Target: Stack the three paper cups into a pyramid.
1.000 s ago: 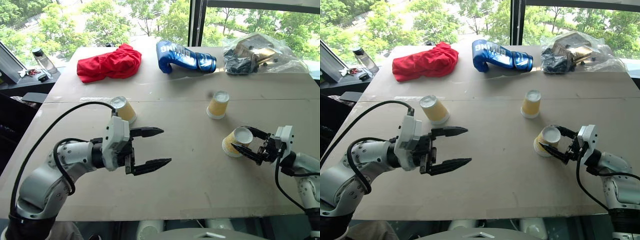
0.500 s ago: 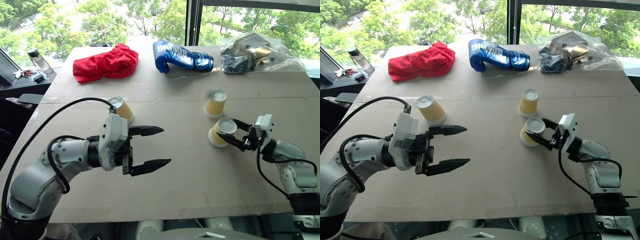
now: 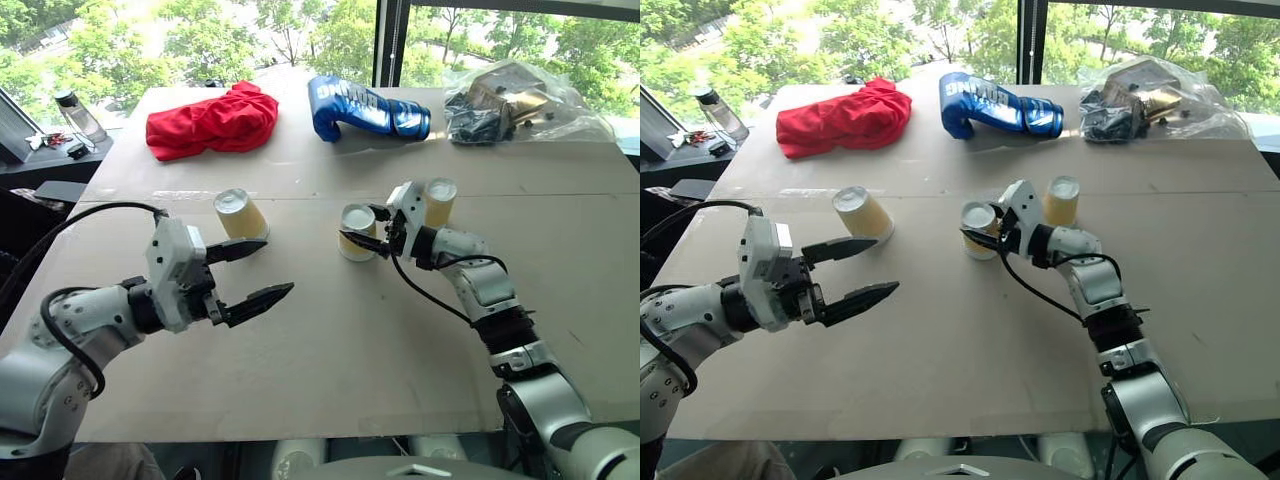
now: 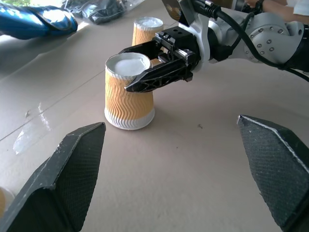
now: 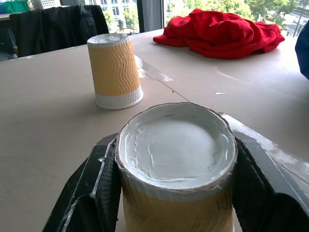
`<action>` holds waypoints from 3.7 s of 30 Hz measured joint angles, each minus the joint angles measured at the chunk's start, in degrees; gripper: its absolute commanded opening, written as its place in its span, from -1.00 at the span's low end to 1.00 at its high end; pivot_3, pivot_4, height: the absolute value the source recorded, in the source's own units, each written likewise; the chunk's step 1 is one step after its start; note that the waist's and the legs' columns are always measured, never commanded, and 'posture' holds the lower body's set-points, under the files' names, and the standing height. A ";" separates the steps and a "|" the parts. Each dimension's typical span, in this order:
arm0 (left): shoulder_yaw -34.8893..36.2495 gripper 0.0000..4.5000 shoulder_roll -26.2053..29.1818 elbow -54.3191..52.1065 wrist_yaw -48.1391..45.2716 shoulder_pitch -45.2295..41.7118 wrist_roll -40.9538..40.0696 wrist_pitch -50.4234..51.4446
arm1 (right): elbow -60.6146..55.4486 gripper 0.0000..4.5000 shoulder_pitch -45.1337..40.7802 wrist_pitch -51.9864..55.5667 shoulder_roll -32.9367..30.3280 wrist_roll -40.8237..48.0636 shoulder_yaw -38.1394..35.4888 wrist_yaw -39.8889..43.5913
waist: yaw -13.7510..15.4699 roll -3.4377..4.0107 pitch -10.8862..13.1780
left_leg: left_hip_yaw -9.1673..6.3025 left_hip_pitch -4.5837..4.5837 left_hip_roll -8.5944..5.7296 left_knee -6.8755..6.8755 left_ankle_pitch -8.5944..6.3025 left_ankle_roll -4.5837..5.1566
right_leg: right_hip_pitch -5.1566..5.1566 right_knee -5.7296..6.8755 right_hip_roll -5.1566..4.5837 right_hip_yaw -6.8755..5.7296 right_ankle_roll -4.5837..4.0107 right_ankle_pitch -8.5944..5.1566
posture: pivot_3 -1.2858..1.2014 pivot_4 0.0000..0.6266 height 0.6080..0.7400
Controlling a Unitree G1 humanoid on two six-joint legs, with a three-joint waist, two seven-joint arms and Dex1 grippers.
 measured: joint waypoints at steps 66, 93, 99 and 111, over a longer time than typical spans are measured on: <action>-7.99 1.00 -0.42 5.50 0.28 -13.14 3.34 3.29 | -20.89 -0.08 15.90 4.83 -6.50 -1.40 -2.84 -8.16 | -1.16 -0.05 -0.02 | 0.10 -0.16 0.02 0.04 -0.02 0.04 | -0.28 0.20 0.13 0.16 0.02 0.01 | 0.03 -0.52 1.00; -7.28 1.00 -3.72 4.88 1.16 -11.40 4.49 -0.17 | -13.79 0.96 11.06 0.39 -3.90 -4.11 -2.88 -10.12 | -1.17 -0.06 -0.02 | 0.10 -0.09 0.04 0.15 -0.02 0.03 | -0.30 0.46 0.13 0.18 0.02 0.01 | 0.03 -0.52 1.00; -2.38 1.00 -11.37 2.72 6.30 -6.56 3.78 -3.33 | -21.00 0.96 14.69 0.95 -7.68 4.12 -6.90 -3.83 | -0.99 -0.06 -0.02 | 0.08 -0.14 0.10 0.15 -0.04 0.07 | -0.28 0.43 0.04 0.15 0.02 0.01 | 0.03 -0.52 1.00; -1.99 1.00 -21.99 9.68 22.62 -5.38 20.22 -16.93 | -28.37 0.96 24.97 -0.41 -15.93 23.94 -16.58 16.75 | -0.37 -0.09 -0.04 | -0.06 0.06 0.00 0.34 -0.07 0.12 | 0.05 0.43 0.04 0.02 0.02 0.02 | 0.03 -0.52 1.00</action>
